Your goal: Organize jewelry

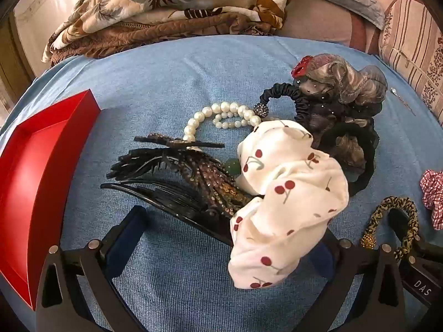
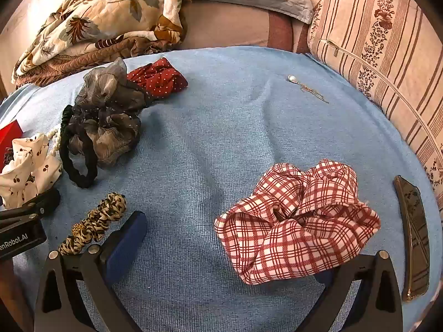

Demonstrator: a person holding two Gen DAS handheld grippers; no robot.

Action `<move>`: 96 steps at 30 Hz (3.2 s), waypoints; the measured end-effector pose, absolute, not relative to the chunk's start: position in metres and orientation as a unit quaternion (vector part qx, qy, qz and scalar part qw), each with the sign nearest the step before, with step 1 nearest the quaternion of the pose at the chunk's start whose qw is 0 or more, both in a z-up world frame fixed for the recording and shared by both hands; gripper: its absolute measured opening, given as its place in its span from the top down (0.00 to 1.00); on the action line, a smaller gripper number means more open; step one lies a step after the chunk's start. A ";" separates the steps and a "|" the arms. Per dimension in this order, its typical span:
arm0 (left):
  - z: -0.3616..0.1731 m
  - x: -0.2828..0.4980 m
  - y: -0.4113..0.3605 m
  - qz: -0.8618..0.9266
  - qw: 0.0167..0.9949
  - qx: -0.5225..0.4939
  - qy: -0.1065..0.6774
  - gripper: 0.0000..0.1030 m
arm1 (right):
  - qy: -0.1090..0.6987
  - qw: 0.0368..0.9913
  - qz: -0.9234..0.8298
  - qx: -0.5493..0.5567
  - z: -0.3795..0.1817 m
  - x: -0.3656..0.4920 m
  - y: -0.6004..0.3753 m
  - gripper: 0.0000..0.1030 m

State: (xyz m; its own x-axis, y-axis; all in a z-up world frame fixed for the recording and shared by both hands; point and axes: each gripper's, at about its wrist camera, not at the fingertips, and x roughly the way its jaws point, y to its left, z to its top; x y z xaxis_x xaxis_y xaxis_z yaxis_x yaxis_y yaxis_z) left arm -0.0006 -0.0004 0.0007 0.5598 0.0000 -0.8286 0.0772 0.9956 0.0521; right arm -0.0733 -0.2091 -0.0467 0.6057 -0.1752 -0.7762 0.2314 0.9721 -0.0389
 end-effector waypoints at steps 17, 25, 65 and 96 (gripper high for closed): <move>-0.002 -0.008 -0.003 -0.023 0.883 0.041 0.467 0.00 | 0.429 0.895 -0.113 0.033 -0.047 -0.073 -0.209 0.00; -0.001 -0.005 -0.002 -0.022 0.882 0.041 0.469 0.00 | 0.430 0.895 -0.112 0.031 -0.046 -0.073 -0.210 0.00; 0.107 -0.192 0.075 -0.032 0.926 0.008 0.375 0.00 | 0.385 0.910 -0.151 0.042 0.041 -0.202 -0.147 0.00; 0.088 -0.203 0.079 -0.026 0.911 0.011 0.411 0.00 | 0.357 0.921 -0.140 0.075 0.051 -0.221 -0.133 0.00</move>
